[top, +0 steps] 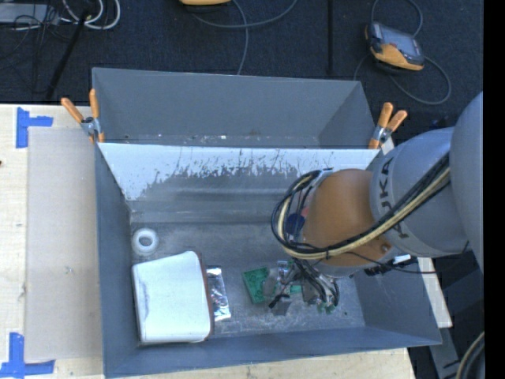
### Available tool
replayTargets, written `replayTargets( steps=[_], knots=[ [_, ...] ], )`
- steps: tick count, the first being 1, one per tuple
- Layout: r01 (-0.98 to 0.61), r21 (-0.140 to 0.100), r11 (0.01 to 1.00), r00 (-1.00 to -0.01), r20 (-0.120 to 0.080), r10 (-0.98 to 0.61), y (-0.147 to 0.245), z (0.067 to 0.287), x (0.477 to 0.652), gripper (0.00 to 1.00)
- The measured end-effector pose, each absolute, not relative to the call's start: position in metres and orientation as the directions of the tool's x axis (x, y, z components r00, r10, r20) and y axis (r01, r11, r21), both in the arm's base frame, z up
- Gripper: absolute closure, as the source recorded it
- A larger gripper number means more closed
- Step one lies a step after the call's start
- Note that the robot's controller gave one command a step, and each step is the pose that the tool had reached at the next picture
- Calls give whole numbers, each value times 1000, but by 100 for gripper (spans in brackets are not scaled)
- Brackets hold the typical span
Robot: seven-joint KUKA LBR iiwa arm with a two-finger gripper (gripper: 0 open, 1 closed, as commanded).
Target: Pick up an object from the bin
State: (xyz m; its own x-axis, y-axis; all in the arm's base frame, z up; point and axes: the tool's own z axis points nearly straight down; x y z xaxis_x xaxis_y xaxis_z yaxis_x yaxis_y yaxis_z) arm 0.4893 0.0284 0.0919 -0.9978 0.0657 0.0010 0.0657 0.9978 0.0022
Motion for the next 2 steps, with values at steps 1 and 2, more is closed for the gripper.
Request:
replayTargets(
  steps=[1,2],
  knots=[
    [192,1,981,-981,-3,192,19,138,497,100],
    [188,-1,982,-982,0,188,19,136,497,0]
  ],
)
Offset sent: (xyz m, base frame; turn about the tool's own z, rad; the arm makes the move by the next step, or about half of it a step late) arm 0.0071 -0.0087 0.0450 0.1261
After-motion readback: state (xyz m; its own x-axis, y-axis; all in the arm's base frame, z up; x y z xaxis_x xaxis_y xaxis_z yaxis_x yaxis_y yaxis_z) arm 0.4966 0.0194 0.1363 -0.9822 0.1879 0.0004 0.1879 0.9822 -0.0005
